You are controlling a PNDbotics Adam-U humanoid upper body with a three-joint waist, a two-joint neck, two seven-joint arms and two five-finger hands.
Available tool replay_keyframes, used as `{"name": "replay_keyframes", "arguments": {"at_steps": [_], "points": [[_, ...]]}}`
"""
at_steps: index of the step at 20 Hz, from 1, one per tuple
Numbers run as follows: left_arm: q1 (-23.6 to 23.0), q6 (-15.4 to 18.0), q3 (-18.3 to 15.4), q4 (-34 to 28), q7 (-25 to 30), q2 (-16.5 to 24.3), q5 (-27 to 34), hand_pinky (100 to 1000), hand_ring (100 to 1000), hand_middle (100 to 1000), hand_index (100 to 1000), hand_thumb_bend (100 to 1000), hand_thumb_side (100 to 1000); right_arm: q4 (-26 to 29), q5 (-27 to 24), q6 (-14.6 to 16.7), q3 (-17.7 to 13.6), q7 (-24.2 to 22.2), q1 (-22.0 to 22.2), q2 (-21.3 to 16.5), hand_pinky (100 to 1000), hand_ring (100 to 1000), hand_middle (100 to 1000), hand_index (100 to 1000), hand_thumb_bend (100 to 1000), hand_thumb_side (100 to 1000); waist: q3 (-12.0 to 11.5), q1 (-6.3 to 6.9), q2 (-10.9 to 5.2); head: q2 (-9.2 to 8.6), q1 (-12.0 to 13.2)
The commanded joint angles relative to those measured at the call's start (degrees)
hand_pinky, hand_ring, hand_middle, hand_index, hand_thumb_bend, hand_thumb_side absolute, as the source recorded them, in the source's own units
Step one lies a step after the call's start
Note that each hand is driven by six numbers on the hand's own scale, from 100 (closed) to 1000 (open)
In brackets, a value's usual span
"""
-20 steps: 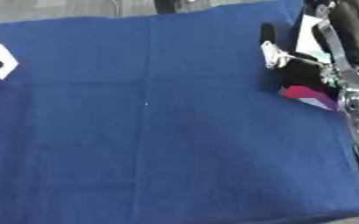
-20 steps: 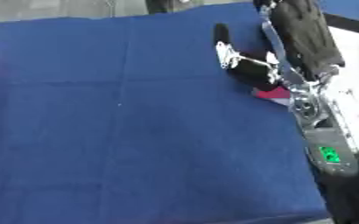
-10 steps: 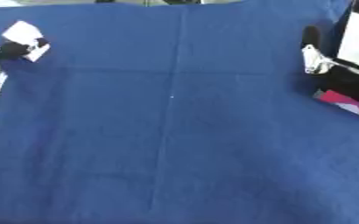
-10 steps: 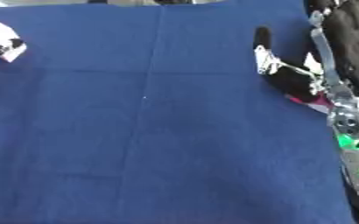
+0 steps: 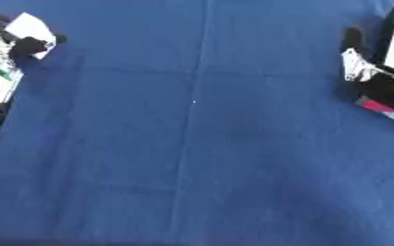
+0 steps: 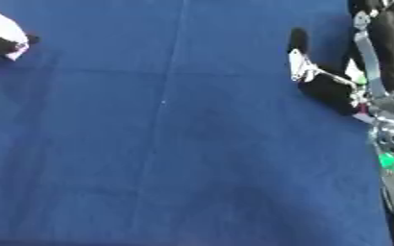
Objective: Pick up the objects with one hand, pass them to the other hand, and then place them into the box on the other side of the table.
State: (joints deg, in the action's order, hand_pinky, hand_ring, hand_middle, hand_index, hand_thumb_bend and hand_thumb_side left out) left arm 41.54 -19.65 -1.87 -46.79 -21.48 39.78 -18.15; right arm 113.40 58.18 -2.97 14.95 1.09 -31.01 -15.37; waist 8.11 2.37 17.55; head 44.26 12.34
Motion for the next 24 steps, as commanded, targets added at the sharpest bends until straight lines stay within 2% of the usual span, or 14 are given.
{"name": "replay_keyframes", "arguments": {"at_steps": [1, 4, 6, 9, 11, 12, 13, 16, 18, 20, 24], "points": [[1.18, 0.6, 0.16, -1.17, -0.13, 1.14, 0.04, 692, 574, 596, 758, 1000, 395, 1.19, 0.26, -0.23, -0.16, 0.08, -0.71, -0.07, 641, 905, 795, 998, 100, 301, 0.03, -0.53, -0.21, -0.14, -0.3], [1.25, 0.96, 0.34, -1.19, 0.04, 0.83, -0.1, 695, 576, 595, 755, 1000, 389, 1.19, 0.22, -0.23, -0.15, -0.01, -0.69, -0.05, 641, 905, 795, 998, 100, 300, 0.06, -0.55, -0.21, -0.14, -0.41], [1.3, 1.24, 0.53, -1.21, 0.42, 0.52, -0.31, 693, 567, 579, 741, 950, 393, 1.19, 0.23, -0.18, -0.11, -0.1, -0.73, 0.0, 643, 906, 795, 998, 100, 301, 0.07, -0.54, -0.22, -0.14, -0.45], [1.27, 1.44, 0.57, -1.28, 0.74, 0.29, -0.58, 681, 526, 529, 703, 782, 354, 1.19, 0.21, 0.13, -0.05, -0.54, -0.97, 0.19, 649, 906, 797, 997, 100, 302, 0.02, -0.49, -0.25, -0.14, -0.56], [1.2, 1.55, 0.45, -1.45, 0.81, 0.25, -0.49, 661, 496, 496, 672, 703, 323, 1.19, 0.25, 0.23, -0.07, -0.8, -1.09, 0.23, 651, 906, 797, 996, 100, 301, -0.02, -0.46, -0.29, -0.14, -0.65], [1.14, 1.63, 0.35, -1.59, 0.74, 0.25, -0.3, 658, 492, 491, 668, 695, 319, 1.19, 0.27, 0.27, -0.09, -0.91, -1.13, 0.22, 651, 906, 797, 996, 100, 301, -0.05, -0.45, -0.3, -0.14, -0.69], [1.06, 1.72, 0.26, -1.76, 0.59, 0.28, -0.06, 636, 462, 458, 636, 615, 287, 1.19, 0.29, 0.32, -0.09, -1.01, -1.16, 0.2, 654, 906, 798, 995, 100, 300, -0.09, -0.43, -0.34, -0.14, -0.8], [0.66, 1.86, 0.01, -2.56, -0.45, 0.43, 0.75, 590, 411, 403, 590, 431, 293, 1.19, 0.37, 0.48, -0.21, -1.31, -1.15, 0.01, 657, 904, 799, 992, 100, 298, -0.25, -0.38, -0.51, -0.14, -1.08], [0.22, 1.9, -0.14, -3.52, -1.61, 0.5, 1.28, 553, 375, 370, 561, 380, 293, 1.19, 0.4, 0.6, -0.32, -1.49, -1.06, -0.21, 660, 903, 800, 990, 100, 296, -0.41, -0.35, -0.74, -0.14, -1.41], [-0.31, 1.92, -0.16, -4.64, -2.68, 0.53, 1.71, 520, 344, 336, 531, 346, 257, 1.19, 0.44, 0.72, -0.4, -1.76, -0.92, -0.46, 664, 902, 801, 988, 100, 292, -0.59, -0.32, -1.01, -0.14, -1.73], [-1.69, 1.97, -0.29, -7.68, -4.7, 0.29, 2.44, 466, 298, 286, 490, 338, 240, 1.19, 0.53, 0.96, -0.5, -2.18, -0.63, -1.15, 672, 896, 803, 981, 100, 290, -1.18, -0.33, -1.88, -0.14, -3.14]]}}
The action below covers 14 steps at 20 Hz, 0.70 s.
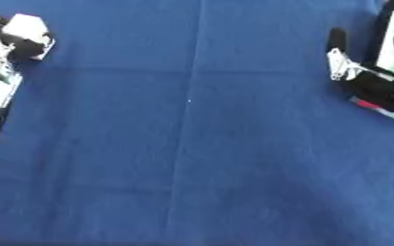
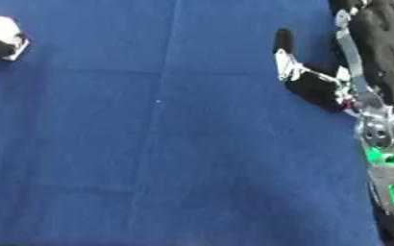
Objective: Pick up the objects with one hand, pass them to the other hand, and then place them into the box on the other side of the table.
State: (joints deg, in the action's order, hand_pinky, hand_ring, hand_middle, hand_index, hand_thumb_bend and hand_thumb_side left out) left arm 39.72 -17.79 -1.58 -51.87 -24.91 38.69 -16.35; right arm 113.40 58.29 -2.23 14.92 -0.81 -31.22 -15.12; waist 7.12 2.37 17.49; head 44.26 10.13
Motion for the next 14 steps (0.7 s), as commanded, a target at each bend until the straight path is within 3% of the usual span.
{"name": "replay_keyframes", "arguments": {"at_steps": [1, 5, 9, 14], "points": [[-0.43, 0.34, -0.62, -4.08, -1.69, 1.25, 0.86, 462, 295, 282, 486, 341, 235, 1.19, 0.42, 0.32, -0.49, -0.3, -0.31, -1.69, 674, 894, 804, 979, 100, 290, -0.4, -0.36, -2.21, -0.14, -1.76], [-3.59, 0.76, -0.77, -12.03, -2.71, 0.22, 2.26, 452, 290, 274, 476, 358, 231, 1.19, 0.5, 0.61, -0.63, -0.18, 0.37, -2.88, 682, 887, 808, 971, 100, 294, -1.16, -0.32, -4.1, -0.14, -5.09], [-8.68, 0.62, -0.15, -24.31, -2.37, -1.33, 2.66, 456, 297, 275, 474, 368, 237, 1.19, -0.51, 1.23, -0.73, 0.38, 1.27, -4.31, 681, 880, 810, 966, 100, 312, -2.34, -0.07, -6.72, -0.14, -8.04], [-13.15, 0.83, 1.47, -39.33, -0.09, -7.02, 3.07, 458, 304, 280, 472, 376, 227, 1.19, -2.29, 2.28, -0.37, 1.1, 2.4, -5.98, 688, 874, 818, 961, 100, 308, -4.15, -0.33, -9.87, -0.14, -11.86]]}}
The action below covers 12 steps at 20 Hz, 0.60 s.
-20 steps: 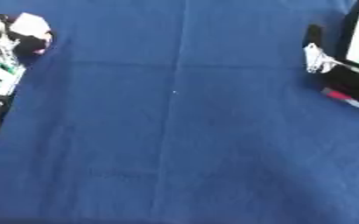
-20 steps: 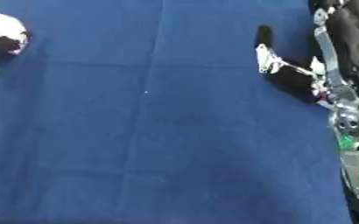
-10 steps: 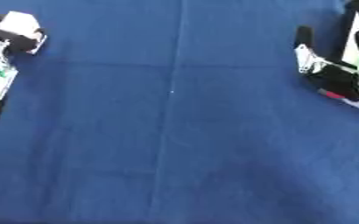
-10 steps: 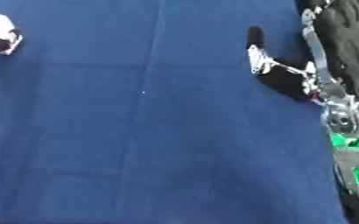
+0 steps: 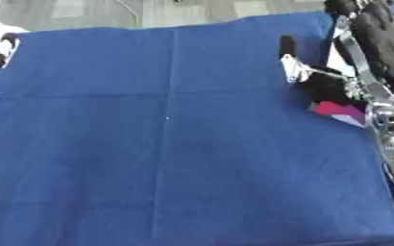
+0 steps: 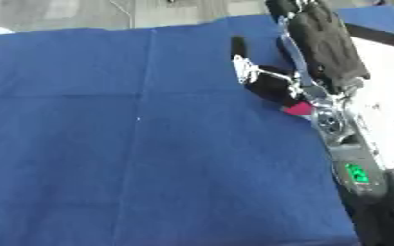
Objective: Pick up the objects with one hand, pass them to the other hand, and then place them into the box on the other side of the table.
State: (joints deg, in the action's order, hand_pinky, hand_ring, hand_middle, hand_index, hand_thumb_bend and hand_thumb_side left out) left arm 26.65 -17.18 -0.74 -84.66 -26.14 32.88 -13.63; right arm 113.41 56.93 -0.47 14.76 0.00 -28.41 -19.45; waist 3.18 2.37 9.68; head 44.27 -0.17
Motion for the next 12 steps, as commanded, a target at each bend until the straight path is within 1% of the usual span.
{"name": "replay_keyframes", "arguments": {"at_steps": [1, 3, 5, 8, 12], "points": [[-0.43, 0.6, 1.36, -8.62, 1.96, -2.89, 0.38, 458, 305, 281, 472, 376, 225, 1.18, -1.23, 0.69, -0.13, 0.26, -0.35, -1.97, 690, 873, 819, 961, 100, 306, -0.5, -0.51, -2.52, -0.15, -2.28], [-0.7, 1.43, 2.82, -11.6, 3.65, -6.34, 0.27, 459, 308, 282, 472, 378, 220, 1.18, -1.9, 0.95, 0.02, 0.1, -0.32, -2.45, 695, 872, 822, 959, 100, 300, -0.99, -0.85, -3.18, -0.15, -3.43], [-0.5, 2.34, 4.35, -13.06, 5.14, -10.05, 0.25, 459, 310, 284, 472, 380, 212, 1.18, -2.66, 1.14, 0.25, -0.17, -0.44, -2.79, 694, 875, 822, 962, 100, 299, -1.44, -1.14, -3.59, -0.15, -4.08], [0.55, 4.08, 6.68, -13.05, 7.09, -15.06, 0.55, 462, 314, 288, 475, 382, 207, 1.18, -4.15, 1.15, 0.95, -1.05, -0.72, -2.98, 685, 884, 821, 973, 100, 300, -1.97, -1.43, -3.81, -0.15, -4.57], [2.58, 7.18, 9.9, -11.48, 10.4, -19.93, 0.79, 473, 323, 296, 481, 384, 210, 1.18, -6.49, 0.52, 2.5, -3.47, -1.44, -3.04, 681, 900, 825, 988, 100, 286, -2.38, -1.63, -3.66, -0.15, -4.95]]}}
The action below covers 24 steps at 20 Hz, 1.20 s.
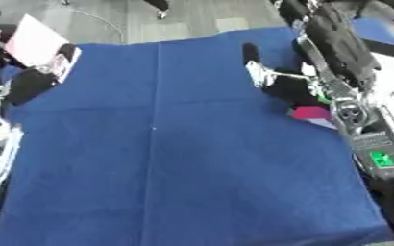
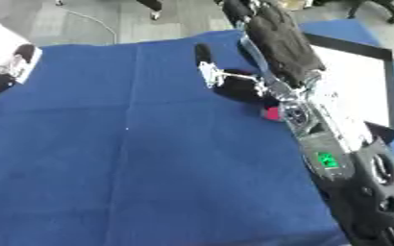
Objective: Pick up the objects with one hand, pass them to the other hand, and then place them into the box on the other side of the table.
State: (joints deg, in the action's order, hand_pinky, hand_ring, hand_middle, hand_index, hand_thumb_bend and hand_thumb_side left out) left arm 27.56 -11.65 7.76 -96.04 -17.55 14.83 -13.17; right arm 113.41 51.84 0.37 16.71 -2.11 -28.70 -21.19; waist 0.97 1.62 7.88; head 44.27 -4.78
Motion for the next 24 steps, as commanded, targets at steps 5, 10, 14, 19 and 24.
{"name": "replay_keyframes", "arguments": {"at_steps": [5, 10, 14, 19, 24], "points": [[3.65, 5.82, 4.52, 2.11, 5.36, -6.17, 1.32, 481, 329, 300, 484, 381, 206, 1.18, -1.93, -1.61, 2.7, -6.94, -2.61, -1.45, 732, 935, 856, 1000, 100, 228, -0.73, -1.01, -1.37, -0.15, -1.15], [4.19, 9.36, 6.75, 3.72, 8.23, -8.9, 3.55, 485, 332, 302, 485, 381, 203, 1.18, -2.5, -1.49, 4.46, -11.61, -4.09, -1.34, 761, 957, 875, 1000, 100, 215, -1.3, -1.07, -0.91, -0.15, -2.54], [4.48, 11.81, 8.23, 3.17, 10.67, -8.7, 3.85, 499, 337, 303, 487, 373, 218, 1.18, -4.82, -1.36, 5.33, -13.3, -4.31, -1.25, 743, 993, 888, 1000, 100, 216, -1.49, -1.17, -0.63, -0.15, -3.98], [4.3, 14.85, 8.93, 2.23, 13.74, -8.22, 5.68, 512, 342, 305, 488, 368, 226, 1.18, -9.32, -3.24, 5.72, -13.53, -4.21, -1.39, 679, 1000, 885, 1000, 100, 232, -1.55, -1.28, -0.39, -0.15, -5.5], [4.14, 16.15, 9.36, 2.73, 17.19, -7.88, 8.67, 514, 341, 303, 489, 381, 214, 1.18, -11.37, -4.57, 5.7, -12.9, -4.25, -1.73, 669, 1000, 891, 1000, 100, 235, -1.32, -1.23, -0.21, -0.15, -6.56]]}}
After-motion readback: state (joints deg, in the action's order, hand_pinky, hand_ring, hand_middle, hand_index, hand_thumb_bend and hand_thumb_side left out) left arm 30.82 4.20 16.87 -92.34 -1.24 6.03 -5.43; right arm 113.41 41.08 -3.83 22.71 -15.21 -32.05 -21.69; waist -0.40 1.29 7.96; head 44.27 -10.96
